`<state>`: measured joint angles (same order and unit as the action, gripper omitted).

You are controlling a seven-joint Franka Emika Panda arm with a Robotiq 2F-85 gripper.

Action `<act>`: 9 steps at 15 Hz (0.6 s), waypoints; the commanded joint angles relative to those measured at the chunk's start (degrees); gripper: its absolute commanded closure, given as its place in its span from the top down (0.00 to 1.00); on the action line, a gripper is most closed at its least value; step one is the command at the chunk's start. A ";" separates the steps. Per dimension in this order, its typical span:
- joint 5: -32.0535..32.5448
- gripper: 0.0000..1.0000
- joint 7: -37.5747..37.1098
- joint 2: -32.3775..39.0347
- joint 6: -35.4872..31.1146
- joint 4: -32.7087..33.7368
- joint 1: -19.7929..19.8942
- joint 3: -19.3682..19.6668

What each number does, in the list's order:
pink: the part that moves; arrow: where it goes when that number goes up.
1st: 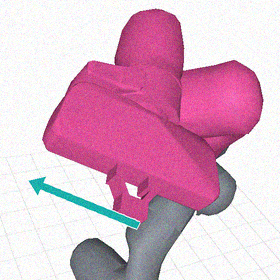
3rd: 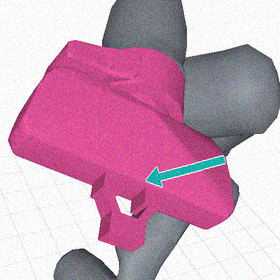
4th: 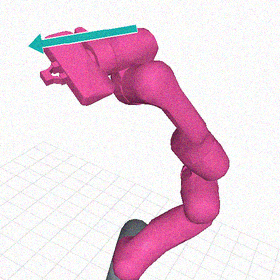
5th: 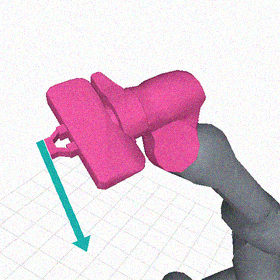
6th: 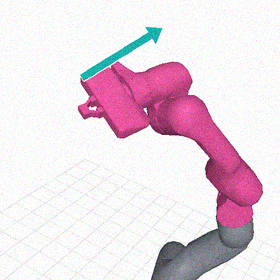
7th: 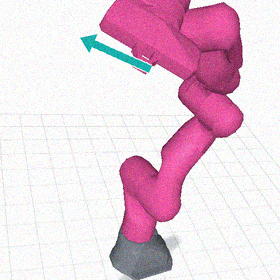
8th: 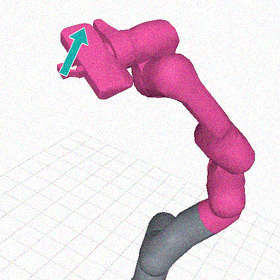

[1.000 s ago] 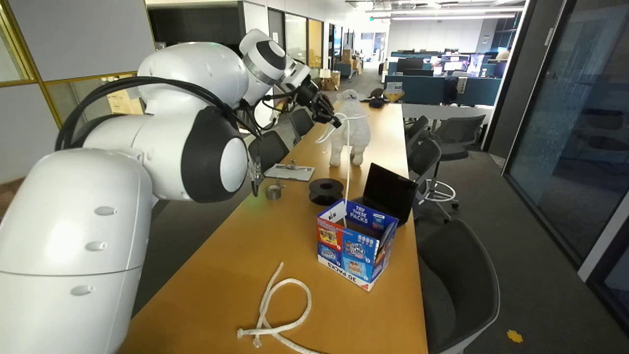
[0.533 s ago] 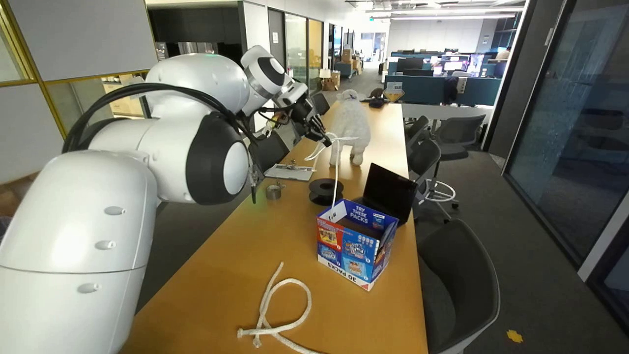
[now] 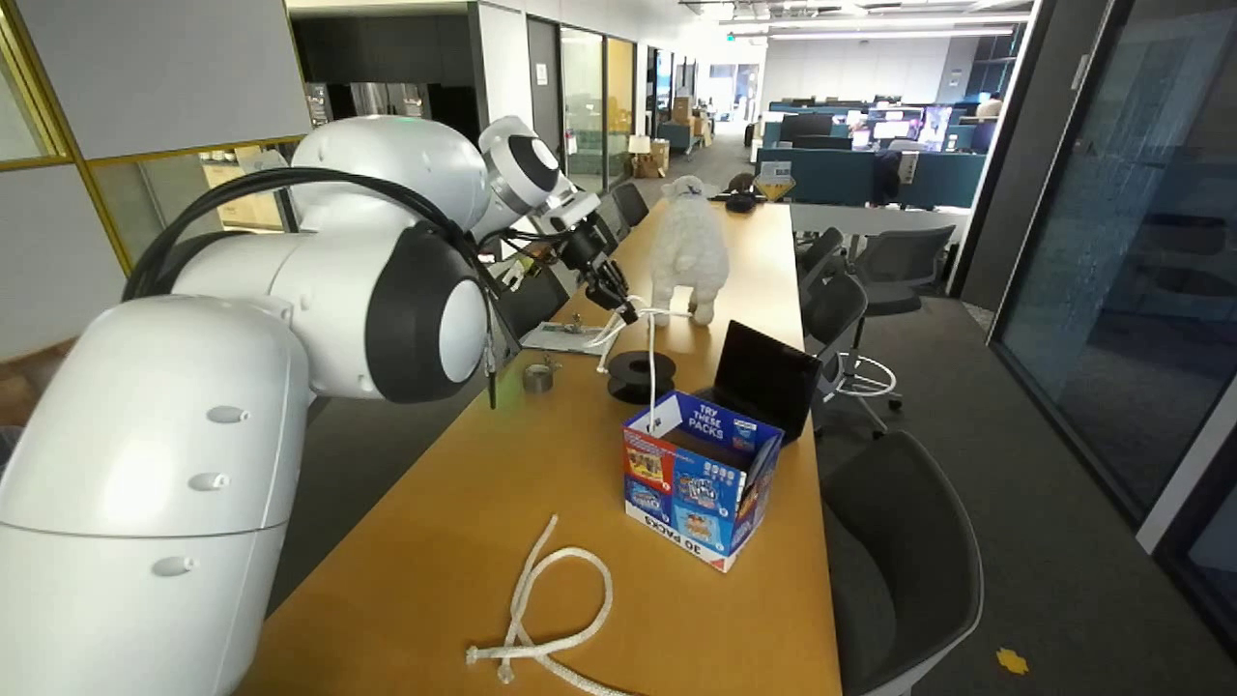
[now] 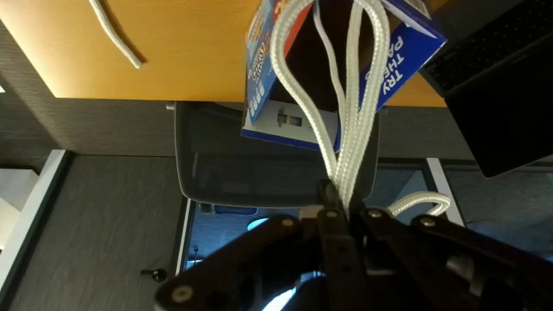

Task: Put the ropes in the box one at a time

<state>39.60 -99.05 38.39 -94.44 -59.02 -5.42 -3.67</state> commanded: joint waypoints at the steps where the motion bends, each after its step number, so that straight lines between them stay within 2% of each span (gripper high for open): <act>1: 0.05 0.01 0.52 -1.05 4.58 0.23 -0.86 0.15; 9: 6.40 0.01 -1.71 -1.67 6.01 -1.31 -3.59 1.58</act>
<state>42.99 -99.41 37.90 -89.31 -59.07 -7.53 -3.30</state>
